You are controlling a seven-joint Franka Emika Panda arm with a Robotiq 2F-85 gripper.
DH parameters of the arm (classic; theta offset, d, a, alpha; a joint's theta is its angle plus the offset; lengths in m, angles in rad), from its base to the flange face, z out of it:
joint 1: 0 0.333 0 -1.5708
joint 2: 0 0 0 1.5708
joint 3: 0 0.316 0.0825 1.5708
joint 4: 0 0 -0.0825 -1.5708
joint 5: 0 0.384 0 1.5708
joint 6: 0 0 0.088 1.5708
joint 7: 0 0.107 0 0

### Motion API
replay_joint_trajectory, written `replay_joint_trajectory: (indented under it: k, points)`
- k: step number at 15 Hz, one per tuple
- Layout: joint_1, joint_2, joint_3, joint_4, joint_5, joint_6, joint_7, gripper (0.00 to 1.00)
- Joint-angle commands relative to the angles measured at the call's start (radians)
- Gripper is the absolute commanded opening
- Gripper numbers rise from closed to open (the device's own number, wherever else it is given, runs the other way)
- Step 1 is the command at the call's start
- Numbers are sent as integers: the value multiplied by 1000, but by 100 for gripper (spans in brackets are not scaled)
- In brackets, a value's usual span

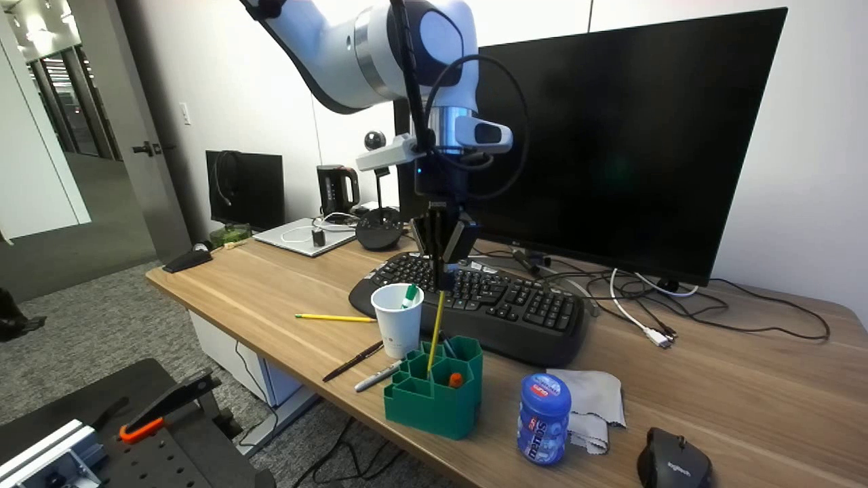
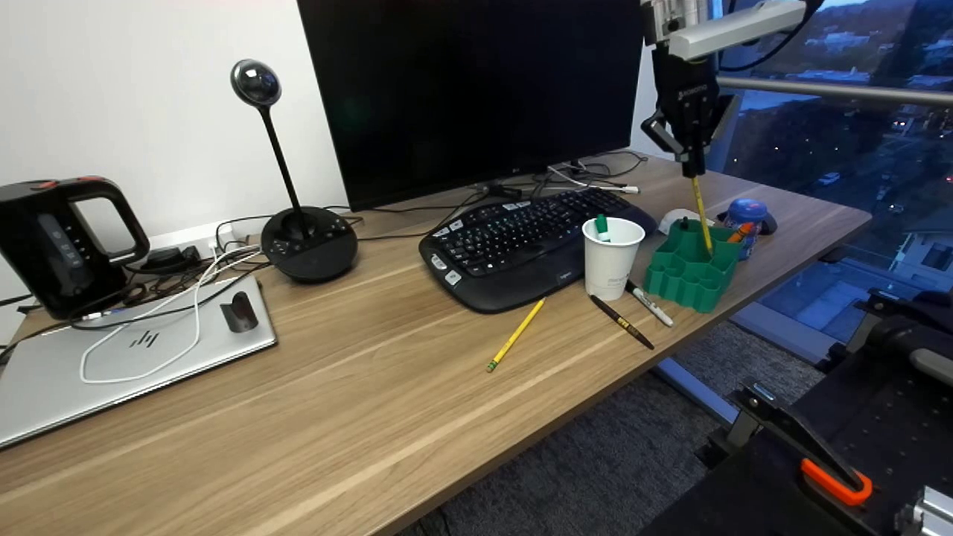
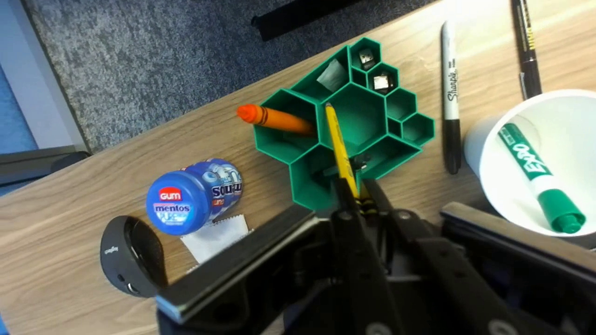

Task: Remove the pencil from the green stand

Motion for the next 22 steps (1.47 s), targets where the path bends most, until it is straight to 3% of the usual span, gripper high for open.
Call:
replay_joint_trajectory:
  k: [1,7,11,15,22]
  points:
    - [14,-128,-12,-109,-89,30,-39,2]
    - [-74,-217,-16,-80,-9,60,-28,2]
    - [-142,-197,-42,-55,60,93,-18,2]
    - [-183,-96,-89,34,99,82,75,2]
    - [-144,191,-203,345,-38,-115,337,2]
